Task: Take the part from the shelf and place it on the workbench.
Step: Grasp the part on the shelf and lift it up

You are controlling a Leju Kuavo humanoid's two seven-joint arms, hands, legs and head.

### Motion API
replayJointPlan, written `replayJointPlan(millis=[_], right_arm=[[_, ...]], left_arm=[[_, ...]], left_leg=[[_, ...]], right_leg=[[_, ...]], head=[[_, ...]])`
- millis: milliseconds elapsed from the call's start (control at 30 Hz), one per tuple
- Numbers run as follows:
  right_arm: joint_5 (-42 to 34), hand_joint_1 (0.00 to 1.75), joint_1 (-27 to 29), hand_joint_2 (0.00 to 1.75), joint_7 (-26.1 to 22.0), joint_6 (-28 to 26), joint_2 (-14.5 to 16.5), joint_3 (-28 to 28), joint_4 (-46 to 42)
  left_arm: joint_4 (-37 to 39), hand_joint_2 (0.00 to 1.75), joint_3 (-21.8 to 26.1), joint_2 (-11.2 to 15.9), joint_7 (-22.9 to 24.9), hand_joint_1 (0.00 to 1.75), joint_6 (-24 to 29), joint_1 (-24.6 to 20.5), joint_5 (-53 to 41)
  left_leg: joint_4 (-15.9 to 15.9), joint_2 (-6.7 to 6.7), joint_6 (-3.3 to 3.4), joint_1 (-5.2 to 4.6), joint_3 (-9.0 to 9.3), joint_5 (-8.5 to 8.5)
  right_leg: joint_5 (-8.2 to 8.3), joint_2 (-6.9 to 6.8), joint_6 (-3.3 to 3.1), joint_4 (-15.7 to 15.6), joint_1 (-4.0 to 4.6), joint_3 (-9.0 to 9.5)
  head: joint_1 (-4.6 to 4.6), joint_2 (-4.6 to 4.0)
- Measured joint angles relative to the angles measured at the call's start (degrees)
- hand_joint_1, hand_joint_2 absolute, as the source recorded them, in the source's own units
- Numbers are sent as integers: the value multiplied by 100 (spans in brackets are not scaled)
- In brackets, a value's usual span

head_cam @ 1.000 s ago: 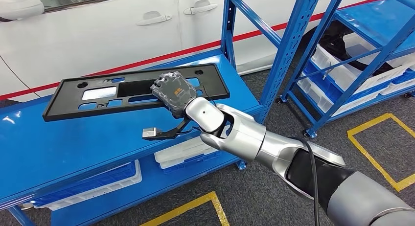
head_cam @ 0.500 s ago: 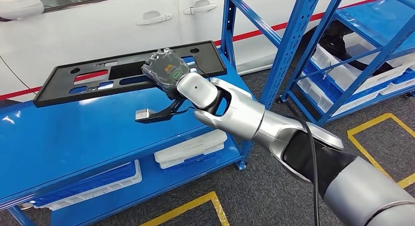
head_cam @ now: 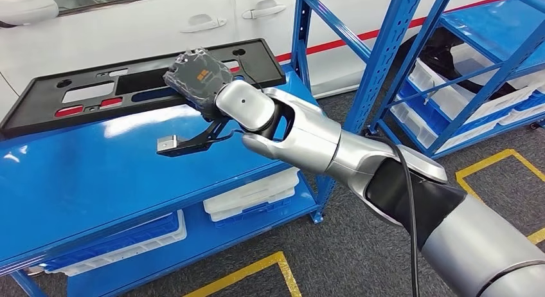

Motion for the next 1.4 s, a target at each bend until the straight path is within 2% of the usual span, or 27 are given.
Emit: replayJointPlan(millis=[100,200,267,333,367,400,433,500,567,633,700,733,800,833,867,900,933,967,1000,1067,1100,1200,1233,1267,1333,1367,1400], right_arm=[[-33,175,0,175,3,-4,0,33,1],[-78,175,2,175,8,-7,-9,45,1],[-91,175,8,175,12,-20,-32,46,7],[-97,175,47,175,14,-33,-56,48,19],[-102,175,81,175,14,-38,-68,50,27],[-107,175,114,175,14,-41,-76,51,36],[-110,175,139,175,14,-43,-85,51,44],[-113,175,157,175,16,-54,-98,52,54],[-120,175,161,175,21,-74,-107,52,60],[-128,175,167,175,27,-88,-112,52,75],[-131,175,172,175,33,-92,-111,53,96],[-132,175,174,175,33,-93,-107,53,107],[-134,175,175,175,33,-95,-97,56,127],[-134,175,175,175,33,-96,-94,62,139],[-135,175,178,175,33,-96,-92,70,153],[-137,175,182,175,32,-96,-92,79,168],[-140,175,186,175,28,-97,-92,89,184],[-144,175,188,175,25,-98,-92,94,200],[-150,175,187,175,21,-100,-92,97,213],[-156,175,181,175,16,-103,-90,98,232],[-160,175,178,175,13,-105,-86,98,240],[-177,175,173,175,2,-119,-69,101,266],[-186,175,168,175,0,-123,-67,102,275],[-197,175,164,175,-1,-126,-67,102,286],[-210,175,157,175,-3,-131,-67,106,309],[-214,175,160,175,-4,-132,-67,115,319],[-215,175,164,175,-5,-133,-66,126,328]], left_arm=[[0,175,12,4,3,0,27,1,0],[0,175,16,5,5,0,33,-1,-2],[0,175,18,4,6,0,36,-7,-4],[0,175,21,4,7,0,43,-9,-6],[0,175,22,4,8,0,47,-8,-7],[0,175,24,4,10,0,50,-8,-8],[0,175,25,4,11,0,53,-8,-8],[0,175,27,3,15,0,57,-7,-11],[0,175,31,2,21,0,62,-7,-15],[0,175,38,2,28,0,72,-5,-19],[0,175,44,-1,35,0,85,2,-22],[0,175,46,-5,38,0,91,4,-23],[0,175,46,-10,40,0,97,0,-24],[0,175,46,-10,40,0,101,-3,-25],[0,175,47,-8,41,0,105,-5,-25],[0,175,47,-6,44,0,108,-6,-26],[0,175,48,-5,46,0,110,-5,-26],[0,175,48,-5,50,0,111,-6,-27],[0,175,49,-4,52,0,112,-9,-29],[-1,175,49,1,56,0,114,-16,-38],[-1,175,49,4,58,0,114,-16,-43],[0,175,51,7,69,0,114,-10,-59],[0,175,53,5,75,0,114,-12,-65],[0,175,54,3,80,0,114,-13,-71],[0,175,56,-1,90,0,113,-14,-84],[0,175,57,-2,94,0,112,-14,-89],[0,175,59,-2,97,0,111,-14,-92]], left_leg=[[22,-1,36,-8,-15,-8],[-105,18,115,28,26,101],[-212,47,165,61,43,189],[-208,59,182,52,8,209],[-188,61,182,51,-14,209],[-161,62,181,53,-39,209],[-129,60,178,56,-67,207],[-45,54,155,63,-133,197],[22,47,91,56,-196,202],[34,38,8,48,-231,243],[57,28,-63,61,-271,224],[157,27,-97,70,-317,105],[658,29,-157,87,-486,-350],[1012,30,-181,90,-583,-591],[1319,31,-197,91,-650,-748],[1489,31,-203,91,-649,-795],[1474,31,-197,91,-554,-735],[1252,31,-180,90,-357,-599],[869,28,-147,85,-78,-472],[139,25,-82,57,405,-372],[-63,21,-55,39,514,-371],[-203,32,21,29,481,-228],[-249,46,67,42,455,-146],[-294,63,109,57,412,-59],[-308,81,160,62,272,77],[-292,85,162,60,184,131],[-268,87,160,59,91,184]], right_leg=[[14,1,33,-17,-8,3],[-11,6,100,-27,0,9],[-310,0,115,326,12,-132],[-705,-7,118,1022,13,-401],[-803,-10,124,1306,7,-499],[-796,-15,131,1415,-2,-517],[-690,-21,137,1316,-14,-435],[-396,-42,133,633,-33,-45],[-235,-43,89,138,-5,204],[-192,-30,26,85,36,188],[-135,-37,-64,32,17,153],[-88,-45,-119,6,5,127],[5,-57,-191,-23,-2,50],[48,-59,-205,-21,2,-4],[89,-60,-207,-16,7,-62],[130,-60,-204,-9,12,-121],[173,-60,-199,-3,17,-181],[214,-60,-192,0,22,-233],[256,-59,-182,1,27,-275],[341,-60,-137,-14,42,-325],[389,-62,-106,-34,41,-329],[505,-60,-5,-126,34,-332],[405,-58,21,-76,36,-364],[205,-56,41,77,38,-423],[-380,-56,69,716,36,-598],[-577,-55,83,1079,35,-667],[-643,-56,95,1348,34,-683]], head=[[0,0],[1,0],[2,0],[2,0],[3,0],[3,0],[3,0],[2,0],[2,0],[1,0],[1,0],[1,0],[0,0],[0,0],[0,0],[0,0],[0,0],[0,0],[0,0],[0,0],[0,0],[1,0],[2,0],[3,0],[3,0],[2,0],[3,0]])
